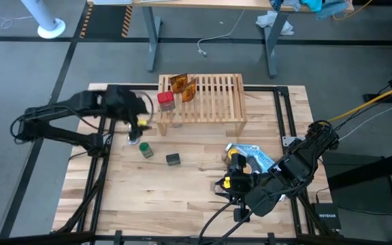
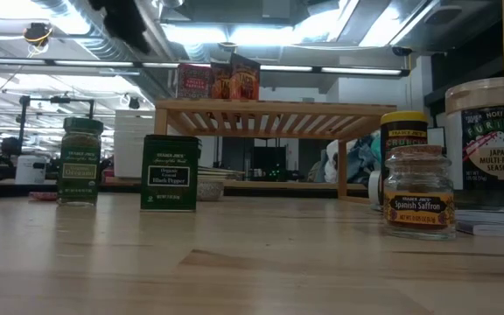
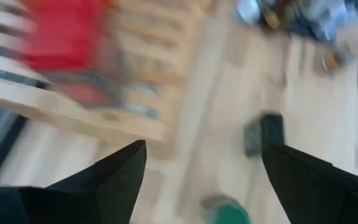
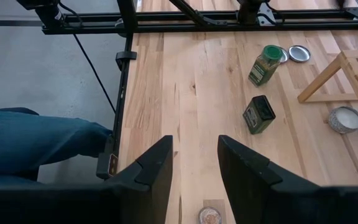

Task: Shelf spices
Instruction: Put the black seasoning can on the shelf

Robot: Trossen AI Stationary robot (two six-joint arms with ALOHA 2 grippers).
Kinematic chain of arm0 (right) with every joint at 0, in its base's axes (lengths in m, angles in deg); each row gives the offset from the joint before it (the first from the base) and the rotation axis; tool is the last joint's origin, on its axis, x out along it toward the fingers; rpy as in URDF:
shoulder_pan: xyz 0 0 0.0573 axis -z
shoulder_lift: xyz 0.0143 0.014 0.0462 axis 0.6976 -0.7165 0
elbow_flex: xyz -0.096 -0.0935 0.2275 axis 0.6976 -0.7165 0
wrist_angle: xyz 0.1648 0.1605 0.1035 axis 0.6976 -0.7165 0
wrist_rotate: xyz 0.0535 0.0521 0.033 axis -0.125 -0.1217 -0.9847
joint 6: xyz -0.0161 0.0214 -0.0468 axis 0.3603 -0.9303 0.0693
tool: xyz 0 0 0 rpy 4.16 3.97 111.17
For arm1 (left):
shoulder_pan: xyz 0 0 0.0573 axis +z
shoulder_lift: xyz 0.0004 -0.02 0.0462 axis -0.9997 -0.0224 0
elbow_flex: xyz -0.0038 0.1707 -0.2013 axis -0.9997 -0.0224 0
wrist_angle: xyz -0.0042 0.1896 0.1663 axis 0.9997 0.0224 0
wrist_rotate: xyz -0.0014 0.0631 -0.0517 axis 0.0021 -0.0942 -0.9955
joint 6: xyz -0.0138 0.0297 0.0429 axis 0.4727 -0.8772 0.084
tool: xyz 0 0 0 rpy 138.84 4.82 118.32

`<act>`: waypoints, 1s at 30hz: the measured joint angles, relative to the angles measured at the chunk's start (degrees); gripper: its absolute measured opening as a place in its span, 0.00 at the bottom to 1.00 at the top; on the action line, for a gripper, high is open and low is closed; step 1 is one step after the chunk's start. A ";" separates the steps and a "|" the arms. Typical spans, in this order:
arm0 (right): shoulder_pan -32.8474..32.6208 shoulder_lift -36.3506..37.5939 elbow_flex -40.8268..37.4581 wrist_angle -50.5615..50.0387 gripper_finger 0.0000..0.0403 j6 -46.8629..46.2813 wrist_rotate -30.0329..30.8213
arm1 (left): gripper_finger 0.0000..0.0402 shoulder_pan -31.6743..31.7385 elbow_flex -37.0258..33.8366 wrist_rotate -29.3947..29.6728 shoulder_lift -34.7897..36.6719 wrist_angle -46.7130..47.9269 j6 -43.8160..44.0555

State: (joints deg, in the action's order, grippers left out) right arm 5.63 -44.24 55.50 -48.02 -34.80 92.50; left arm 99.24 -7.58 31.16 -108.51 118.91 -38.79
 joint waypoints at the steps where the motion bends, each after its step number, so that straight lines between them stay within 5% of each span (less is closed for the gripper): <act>1: 0.00 0.00 0.00 0.00 0.33 0.02 0.00 | 0.78 -1.93 -0.81 0.40 -0.57 -0.29 1.31; 14: 0.00 0.00 0.00 0.00 0.33 0.00 -0.02 | 0.78 -18.45 -5.60 8.09 -14.97 -8.97 14.31; 30: 0.02 0.00 0.00 0.00 0.33 0.00 0.00 | 0.78 -19.46 -5.66 14.45 -23.64 -10.75 17.53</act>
State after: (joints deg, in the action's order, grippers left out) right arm 5.65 -44.24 55.50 -48.02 -34.80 92.50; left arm 79.78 -13.25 45.61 -132.15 108.16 -21.25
